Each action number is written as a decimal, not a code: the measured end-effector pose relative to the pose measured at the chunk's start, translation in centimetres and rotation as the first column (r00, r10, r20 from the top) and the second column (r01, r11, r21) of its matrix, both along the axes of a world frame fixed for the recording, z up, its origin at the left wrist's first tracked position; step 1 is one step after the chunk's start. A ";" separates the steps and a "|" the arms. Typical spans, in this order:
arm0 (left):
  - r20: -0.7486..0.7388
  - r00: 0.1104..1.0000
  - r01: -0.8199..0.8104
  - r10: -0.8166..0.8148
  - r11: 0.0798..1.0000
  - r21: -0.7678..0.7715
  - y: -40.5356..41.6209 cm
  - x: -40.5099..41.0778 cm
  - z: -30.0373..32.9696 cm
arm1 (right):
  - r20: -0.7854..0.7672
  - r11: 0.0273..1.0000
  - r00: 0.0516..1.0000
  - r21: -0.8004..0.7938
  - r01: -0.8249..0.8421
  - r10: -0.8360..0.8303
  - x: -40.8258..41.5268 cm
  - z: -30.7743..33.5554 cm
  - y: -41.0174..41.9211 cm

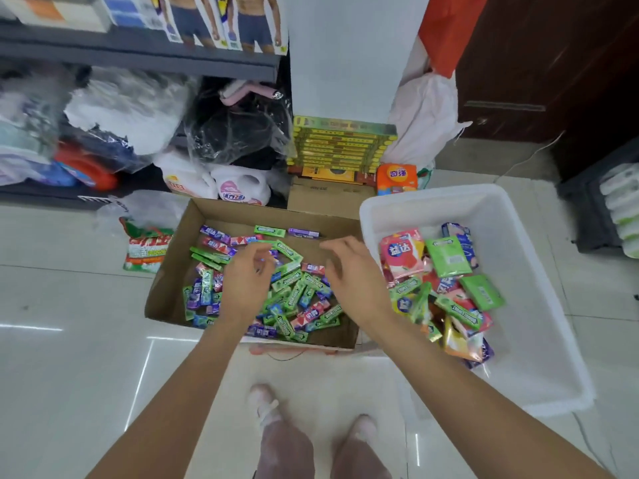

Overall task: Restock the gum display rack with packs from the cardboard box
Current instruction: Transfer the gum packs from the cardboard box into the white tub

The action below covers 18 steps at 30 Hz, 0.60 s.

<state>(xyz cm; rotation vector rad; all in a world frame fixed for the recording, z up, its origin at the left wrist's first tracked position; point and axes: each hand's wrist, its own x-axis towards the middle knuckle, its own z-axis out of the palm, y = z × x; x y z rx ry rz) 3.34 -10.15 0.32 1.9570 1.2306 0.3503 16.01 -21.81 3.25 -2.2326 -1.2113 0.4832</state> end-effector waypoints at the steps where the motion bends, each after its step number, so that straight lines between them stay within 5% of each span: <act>1: -0.020 1.000 0.005 -0.005 1.000 -0.002 1.5 -1.2 -0.6 | 0.001 1.000 1.000 -0.023 -0.009 0.009 -1.1 -0.7 1.4; 18: -0.348 0.829 0.421 -0.437 0.898 -0.125 12.9 -6.7 -12.4 | -0.038 0.852 0.999 -0.523 -0.025 0.006 -5.4 -14.3 11.7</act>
